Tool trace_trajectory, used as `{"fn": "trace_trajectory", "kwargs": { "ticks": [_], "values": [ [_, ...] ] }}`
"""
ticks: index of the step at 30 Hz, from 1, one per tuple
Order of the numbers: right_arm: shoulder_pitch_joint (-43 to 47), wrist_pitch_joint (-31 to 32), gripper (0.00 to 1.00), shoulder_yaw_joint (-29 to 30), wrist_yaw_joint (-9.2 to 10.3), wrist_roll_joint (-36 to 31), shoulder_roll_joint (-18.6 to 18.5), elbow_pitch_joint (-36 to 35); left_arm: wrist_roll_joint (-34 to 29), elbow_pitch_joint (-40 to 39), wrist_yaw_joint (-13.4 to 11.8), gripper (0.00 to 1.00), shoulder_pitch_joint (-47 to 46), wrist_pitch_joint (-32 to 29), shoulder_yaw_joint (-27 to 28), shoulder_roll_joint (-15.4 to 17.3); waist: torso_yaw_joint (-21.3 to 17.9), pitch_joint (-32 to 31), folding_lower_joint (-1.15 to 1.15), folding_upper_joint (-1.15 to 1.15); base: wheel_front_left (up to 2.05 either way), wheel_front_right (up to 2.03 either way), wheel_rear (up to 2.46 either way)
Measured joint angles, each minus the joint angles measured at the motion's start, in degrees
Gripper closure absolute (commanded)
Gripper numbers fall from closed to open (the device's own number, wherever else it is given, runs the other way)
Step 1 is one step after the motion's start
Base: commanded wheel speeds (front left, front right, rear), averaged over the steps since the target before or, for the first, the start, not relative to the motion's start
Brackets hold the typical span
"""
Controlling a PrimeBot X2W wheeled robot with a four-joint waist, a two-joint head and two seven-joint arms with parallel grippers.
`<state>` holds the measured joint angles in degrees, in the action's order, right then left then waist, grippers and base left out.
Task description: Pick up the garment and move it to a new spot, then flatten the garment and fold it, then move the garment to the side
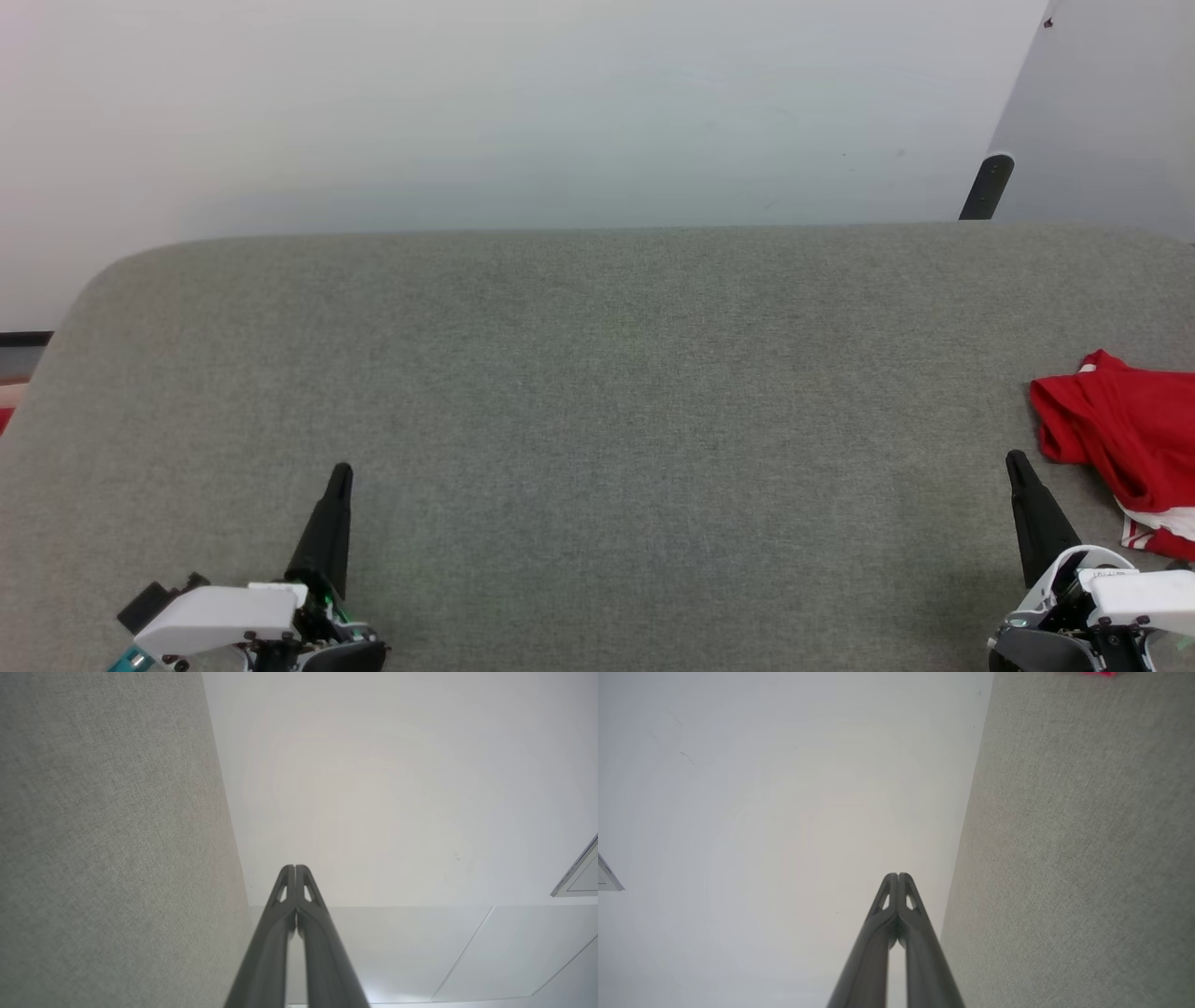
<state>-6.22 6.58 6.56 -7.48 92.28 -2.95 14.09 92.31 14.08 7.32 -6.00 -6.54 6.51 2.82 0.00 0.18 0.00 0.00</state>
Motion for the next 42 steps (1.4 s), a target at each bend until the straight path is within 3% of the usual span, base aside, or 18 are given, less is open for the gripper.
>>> {"fn": "trace_trajectory", "kwargs": {
  "ticks": [42],
  "values": [
    [0.0, 0.0, 1.00, 0.0, 0.00, 0.0, 0.0, 0.0, 0.0, 0.0, 0.0, 1.00, 0.0, 0.0, 0.0, 0.0, 0.0, 0.0, 0.00, 0.00, 0.00, 0.00, 0.00]
  ]
}}
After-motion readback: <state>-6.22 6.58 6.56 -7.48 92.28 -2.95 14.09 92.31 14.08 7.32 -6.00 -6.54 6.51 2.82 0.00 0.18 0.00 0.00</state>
